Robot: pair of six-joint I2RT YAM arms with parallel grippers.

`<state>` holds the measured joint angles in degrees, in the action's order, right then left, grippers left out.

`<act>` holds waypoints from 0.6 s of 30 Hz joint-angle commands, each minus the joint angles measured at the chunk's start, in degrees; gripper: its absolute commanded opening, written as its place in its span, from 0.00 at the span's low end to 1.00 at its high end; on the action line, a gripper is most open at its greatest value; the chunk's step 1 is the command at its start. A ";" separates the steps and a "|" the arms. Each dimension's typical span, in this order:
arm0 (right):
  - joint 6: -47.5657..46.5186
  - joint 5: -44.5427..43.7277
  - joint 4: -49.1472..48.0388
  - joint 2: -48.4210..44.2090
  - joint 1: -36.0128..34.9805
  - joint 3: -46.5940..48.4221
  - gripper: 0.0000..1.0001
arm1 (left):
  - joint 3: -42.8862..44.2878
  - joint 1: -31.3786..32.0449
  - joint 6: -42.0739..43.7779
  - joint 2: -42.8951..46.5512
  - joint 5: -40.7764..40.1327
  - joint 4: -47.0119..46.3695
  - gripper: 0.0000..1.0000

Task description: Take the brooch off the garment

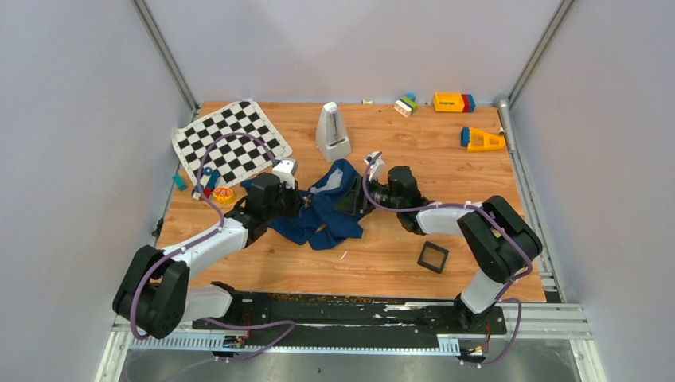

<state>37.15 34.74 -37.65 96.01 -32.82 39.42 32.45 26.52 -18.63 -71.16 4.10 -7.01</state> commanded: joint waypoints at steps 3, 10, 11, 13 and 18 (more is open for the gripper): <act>-5.75 -4.74 7.72 3.18 -3.88 7.35 0.52 | 1.64 -0.24 1.58 0.09 3.30 -2.80 0.00; -6.61 -6.80 9.91 4.39 -5.39 9.75 0.37 | 1.86 -0.24 1.85 -1.05 5.59 -3.47 0.00; -6.79 -7.34 10.26 4.22 -5.41 9.79 0.37 | 1.84 -0.24 1.85 -0.97 5.80 -3.66 0.00; -7.08 -8.02 10.53 3.88 -5.54 9.80 0.37 | 1.63 -0.24 2.04 -0.69 6.17 -3.90 0.00; -7.91 -8.68 11.51 3.65 -6.09 10.16 0.17 | 1.33 -0.24 2.13 -0.48 6.56 -4.26 0.00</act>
<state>31.24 27.70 -26.37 100.31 -38.24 47.33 32.45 26.52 -17.58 -72.12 9.28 -8.78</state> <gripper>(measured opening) 0.230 0.006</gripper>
